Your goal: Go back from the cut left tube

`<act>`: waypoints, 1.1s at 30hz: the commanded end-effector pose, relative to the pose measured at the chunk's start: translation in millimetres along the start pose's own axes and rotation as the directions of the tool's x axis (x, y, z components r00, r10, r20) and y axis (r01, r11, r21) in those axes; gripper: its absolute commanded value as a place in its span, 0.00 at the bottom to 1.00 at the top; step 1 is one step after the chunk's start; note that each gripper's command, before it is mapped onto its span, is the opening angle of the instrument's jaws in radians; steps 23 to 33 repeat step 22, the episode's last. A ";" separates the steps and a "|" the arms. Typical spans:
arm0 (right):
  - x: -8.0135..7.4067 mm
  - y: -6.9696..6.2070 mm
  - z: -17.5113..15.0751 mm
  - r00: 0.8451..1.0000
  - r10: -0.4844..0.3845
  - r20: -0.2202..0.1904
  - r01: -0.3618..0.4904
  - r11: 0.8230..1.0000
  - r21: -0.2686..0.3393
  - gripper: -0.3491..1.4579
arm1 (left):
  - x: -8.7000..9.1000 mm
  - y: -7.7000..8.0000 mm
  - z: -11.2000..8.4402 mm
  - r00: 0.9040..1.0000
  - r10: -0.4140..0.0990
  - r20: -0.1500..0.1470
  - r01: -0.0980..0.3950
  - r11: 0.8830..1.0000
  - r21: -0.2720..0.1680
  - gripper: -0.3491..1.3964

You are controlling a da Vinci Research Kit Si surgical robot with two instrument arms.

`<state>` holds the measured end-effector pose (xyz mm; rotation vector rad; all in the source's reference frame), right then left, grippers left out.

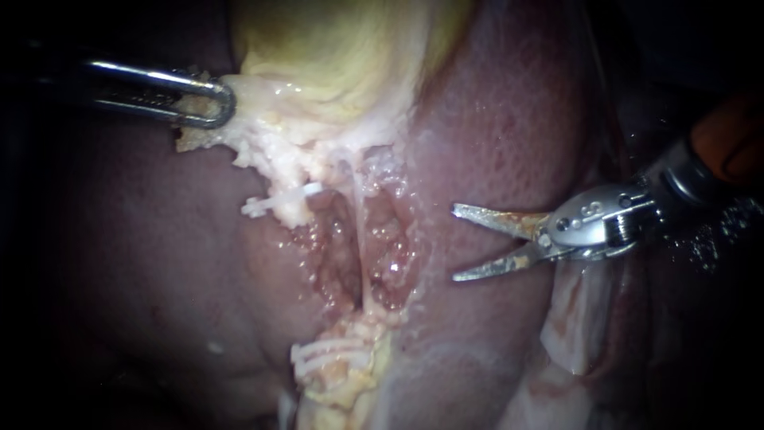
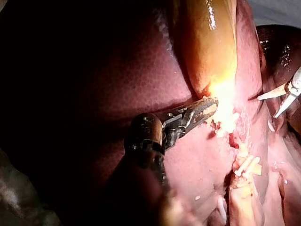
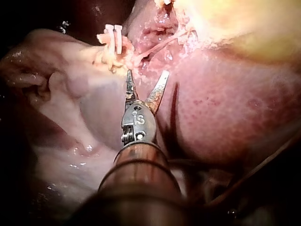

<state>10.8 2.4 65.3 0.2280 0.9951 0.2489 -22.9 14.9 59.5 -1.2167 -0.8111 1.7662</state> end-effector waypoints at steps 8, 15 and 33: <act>-0.1 0.1 0.1 1.000 0.000 -0.001 0.000 1.000 0.002 0.99 | -2.2 -1.7 4.3 0.999 0.018 0.030 -0.018 1.000 -0.004 0.00; -0.1 0.1 0.1 1.000 0.000 -0.001 0.000 1.000 0.002 0.99 | -3.7 -2.4 6.2 0.999 0.011 0.048 -0.011 1.000 -0.011 0.00; -0.1 0.1 0.1 1.000 0.000 -0.005 0.000 1.000 0.013 0.99 | -3.6 -2.4 6.1 0.999 0.011 0.049 -0.010 1.000 -0.012 0.00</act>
